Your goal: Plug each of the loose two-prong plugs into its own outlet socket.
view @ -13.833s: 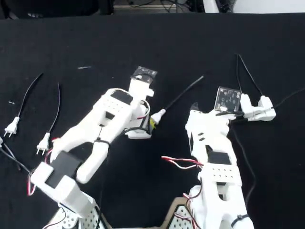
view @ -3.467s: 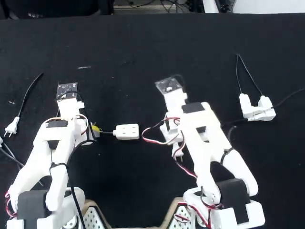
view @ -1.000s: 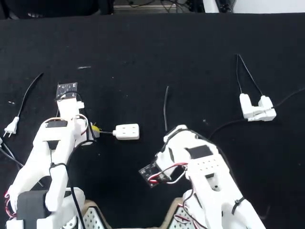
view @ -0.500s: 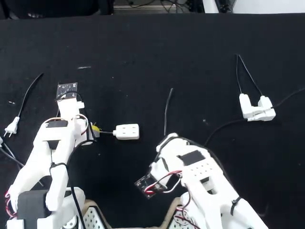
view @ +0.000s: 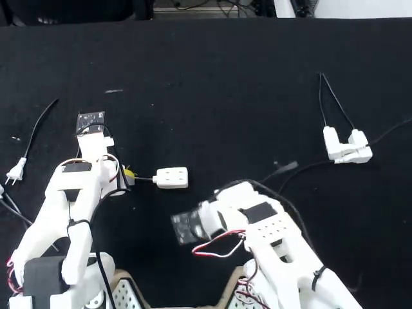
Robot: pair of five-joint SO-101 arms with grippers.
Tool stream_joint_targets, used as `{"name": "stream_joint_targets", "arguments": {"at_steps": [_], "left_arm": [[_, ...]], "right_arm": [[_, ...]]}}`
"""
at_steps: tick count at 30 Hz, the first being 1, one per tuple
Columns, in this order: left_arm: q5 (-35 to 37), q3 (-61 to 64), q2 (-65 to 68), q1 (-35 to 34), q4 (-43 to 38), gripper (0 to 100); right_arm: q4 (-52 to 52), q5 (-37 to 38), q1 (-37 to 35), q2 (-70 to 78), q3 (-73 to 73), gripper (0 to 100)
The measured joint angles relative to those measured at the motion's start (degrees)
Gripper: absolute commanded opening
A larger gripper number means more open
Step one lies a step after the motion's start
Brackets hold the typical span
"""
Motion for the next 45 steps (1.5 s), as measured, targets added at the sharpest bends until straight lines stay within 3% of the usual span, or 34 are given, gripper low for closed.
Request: {"name": "stream_joint_targets", "arguments": {"at_steps": [5, 9, 12, 20, 25, 32, 38, 45], "left_arm": [[0.0, 0.0, 0.0, 0.0, 0.0, 26], [0.0, 0.0, 0.0, 0.0, 0.0, 26], [0.0, 0.0, 0.0, 0.0, 0.0, 26], [0.0, 0.0, 0.0, 0.0, 0.0, 26], [0.0, 0.0, 0.0, 0.0, 0.0, 26], [0.0, 0.0, 0.0, 0.0, 0.0, 26], [0.0, 0.0, 0.0, 0.0, 0.0, 26], [0.0, 0.0, 0.0, 0.0, 0.0, 26]], "right_arm": [[11.25, -13.8, 0.0, 0.0, -7.12, 1.1], [23.91, -20.13, 0.44, 0.0, -14.95, 1.1], [26.11, -23.21, 1.14, 2.11, -16.62, 1.2], [25.49, -23.91, 1.05, 21.19, -20.04, 1.3], [25.05, -23.91, 1.05, 25.05, -21.1, 1.8], [25.32, -23.91, 0.97, 25.14, -21.1, 20.5], [25.58, -23.91, 0.79, 25.14, -21.1, 13.8], [26.02, -21.19, 0.88, 25.14, -21.36, 12.9]]}}
